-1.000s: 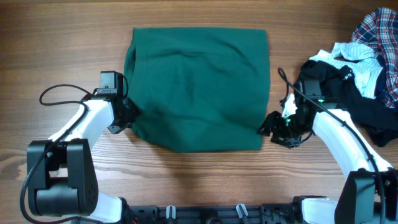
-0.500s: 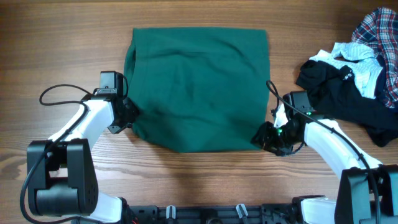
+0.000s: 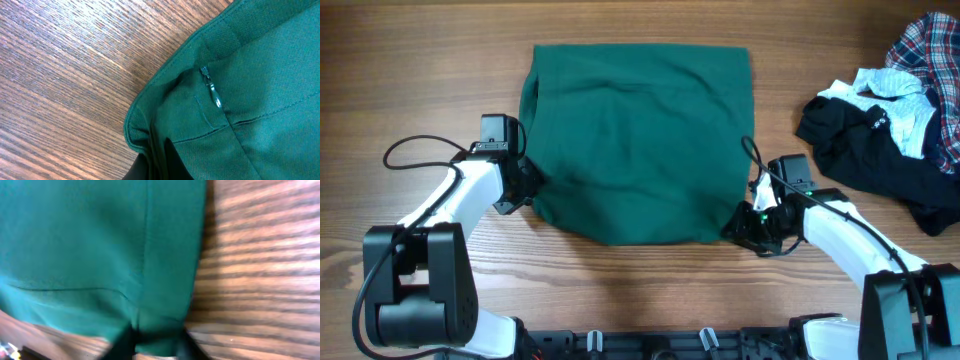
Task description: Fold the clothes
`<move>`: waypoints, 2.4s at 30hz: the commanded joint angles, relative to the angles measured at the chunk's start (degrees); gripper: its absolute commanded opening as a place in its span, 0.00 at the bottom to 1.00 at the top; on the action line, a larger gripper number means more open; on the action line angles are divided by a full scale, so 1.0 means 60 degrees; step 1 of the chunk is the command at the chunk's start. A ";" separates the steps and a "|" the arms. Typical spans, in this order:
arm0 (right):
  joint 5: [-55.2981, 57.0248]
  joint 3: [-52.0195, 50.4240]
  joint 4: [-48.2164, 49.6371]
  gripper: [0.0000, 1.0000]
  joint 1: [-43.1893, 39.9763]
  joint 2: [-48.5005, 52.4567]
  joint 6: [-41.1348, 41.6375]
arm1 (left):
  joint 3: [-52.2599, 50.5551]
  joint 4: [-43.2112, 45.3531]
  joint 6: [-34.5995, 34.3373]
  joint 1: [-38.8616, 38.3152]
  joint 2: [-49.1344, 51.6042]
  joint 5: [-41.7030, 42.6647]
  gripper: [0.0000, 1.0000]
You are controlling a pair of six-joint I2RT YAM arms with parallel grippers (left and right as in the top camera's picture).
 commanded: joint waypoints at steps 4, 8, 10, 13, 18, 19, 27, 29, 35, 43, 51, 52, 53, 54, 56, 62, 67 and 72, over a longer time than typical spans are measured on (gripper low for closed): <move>0.0018 -0.0164 0.0459 0.04 0.0069 -0.0018 0.0506 | -0.0149 0.0066 0.0193 0.0036 -0.0113 -0.0022 0.04; 0.0055 0.0022 0.0583 0.04 0.0066 -0.0033 0.0415 | -0.0149 0.0066 0.0193 0.0036 -0.0113 -0.0022 0.04; 0.0095 0.0262 0.0455 0.04 0.0066 -0.0073 0.0262 | -0.0149 0.0066 0.0193 0.0036 -0.0113 -0.0022 0.04; 0.0481 0.0965 -0.0142 0.04 0.0066 -0.0270 0.0084 | -0.0149 0.0062 0.0193 0.0036 -0.0113 -0.0022 0.04; 0.1209 0.2667 -0.1610 0.04 0.0055 -0.0466 -0.0346 | -0.0149 0.0062 0.0193 0.0036 -0.0113 -0.0022 0.04; 0.1300 0.2889 -0.1767 0.04 0.0051 -0.0466 -0.0350 | -0.0149 0.0066 0.0193 0.0036 -0.0113 -0.0022 0.04; 0.1858 0.4084 -0.2036 0.04 -0.0015 -0.0463 -0.0510 | -0.0149 0.0062 0.0193 0.0036 -0.0113 -0.0022 0.04; 0.1854 0.4186 -0.2040 0.04 -0.0146 -0.0463 -0.0506 | -0.0149 0.0062 0.0193 0.0036 -0.0113 -0.0022 0.04; 0.1851 0.4812 -0.2594 0.04 -0.0364 -0.0463 -0.0831 | -0.0149 0.0055 0.0193 0.0036 -0.0113 -0.0015 0.04; 0.1810 0.5588 -0.3257 0.04 -0.0364 -0.0463 -0.1002 | 0.0270 -0.0674 0.0415 0.0036 -0.1096 0.0018 0.04; 0.1810 0.5588 -0.4076 0.04 -0.0364 -0.0466 -0.1075 | 0.0772 -0.1490 0.0514 0.0036 -0.3821 0.0011 0.04; 0.1810 0.5588 -0.4167 0.04 -0.0364 -0.0466 -0.1078 | 0.0772 -0.1486 0.0514 0.0036 -0.4251 0.0011 0.04; 0.1810 0.5588 -0.4200 0.04 -0.0364 -0.0466 -0.1093 | 0.0772 -0.1483 0.0514 0.0036 -0.4652 0.0000 0.04; 0.1803 0.5588 -0.4211 0.04 -0.0364 -0.0474 -0.1111 | 0.0772 -0.1483 0.0514 0.0036 -0.4947 -0.0029 0.04; 0.1767 0.5592 -0.4200 0.04 -0.0364 -0.0506 -0.1147 | 0.0772 -0.1461 0.0510 0.0036 -0.5515 -0.0149 0.04; 0.1705 0.5960 -0.4328 0.04 -0.0364 -0.0623 -0.1322 | 0.0772 -0.1333 0.0510 0.0036 -0.6288 -0.0517 0.04; 0.1716 0.6459 -0.4579 0.04 -0.0368 -0.0750 -0.1555 | 0.0772 -0.1078 0.0514 0.0036 -0.6266 -0.0528 0.04; 0.1778 0.6994 -0.4521 0.04 -0.0579 -0.0750 -0.1694 | 0.0772 -0.0481 0.0663 0.0036 -0.6255 -0.0747 0.04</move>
